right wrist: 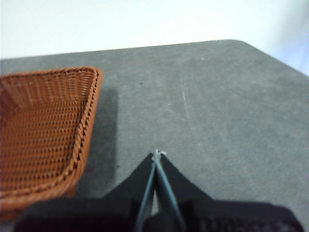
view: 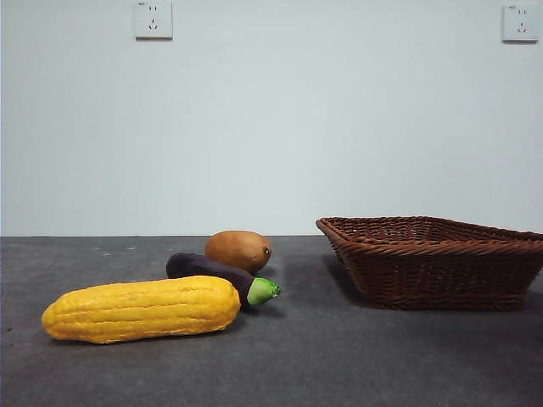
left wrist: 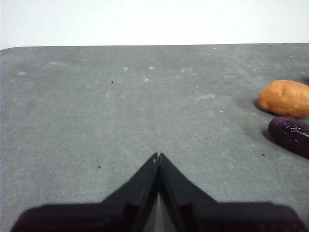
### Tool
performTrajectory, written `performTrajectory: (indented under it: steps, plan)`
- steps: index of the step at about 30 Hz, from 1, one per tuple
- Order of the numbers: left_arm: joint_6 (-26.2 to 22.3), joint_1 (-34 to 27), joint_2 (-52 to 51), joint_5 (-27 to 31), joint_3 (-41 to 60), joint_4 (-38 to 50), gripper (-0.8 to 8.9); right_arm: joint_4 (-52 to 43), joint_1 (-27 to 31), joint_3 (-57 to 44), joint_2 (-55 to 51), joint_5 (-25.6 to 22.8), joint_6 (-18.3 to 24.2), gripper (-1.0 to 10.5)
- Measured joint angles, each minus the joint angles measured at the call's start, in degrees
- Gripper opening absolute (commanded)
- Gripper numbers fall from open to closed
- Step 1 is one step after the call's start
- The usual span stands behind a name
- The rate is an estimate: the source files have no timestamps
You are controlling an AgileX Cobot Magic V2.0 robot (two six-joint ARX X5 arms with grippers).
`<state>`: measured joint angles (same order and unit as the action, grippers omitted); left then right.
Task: Help me put the vegetables on the table into the basket
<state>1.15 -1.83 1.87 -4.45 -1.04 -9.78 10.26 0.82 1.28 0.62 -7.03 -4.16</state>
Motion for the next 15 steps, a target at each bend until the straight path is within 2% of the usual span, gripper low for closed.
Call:
performTrajectory:
  steps: [6, 11, 15]
  plan:
    - [0.0, 0.0, 0.0, -0.3, 0.0, 0.0, -0.03, 0.0, 0.0, 0.0, 0.0, 0.0, -9.3, 0.0]
    - [0.0, 0.0, 0.0, -0.4, 0.0, 0.0, -0.03, 0.0, 0.0, 0.0, 0.0, 0.1, -15.4, 0.0]
    - [0.0, 0.0, 0.0, -0.4, 0.0, 0.0, -0.05, 0.3, 0.0, 0.0, 0.0, 3.5, -18.5, 0.0]
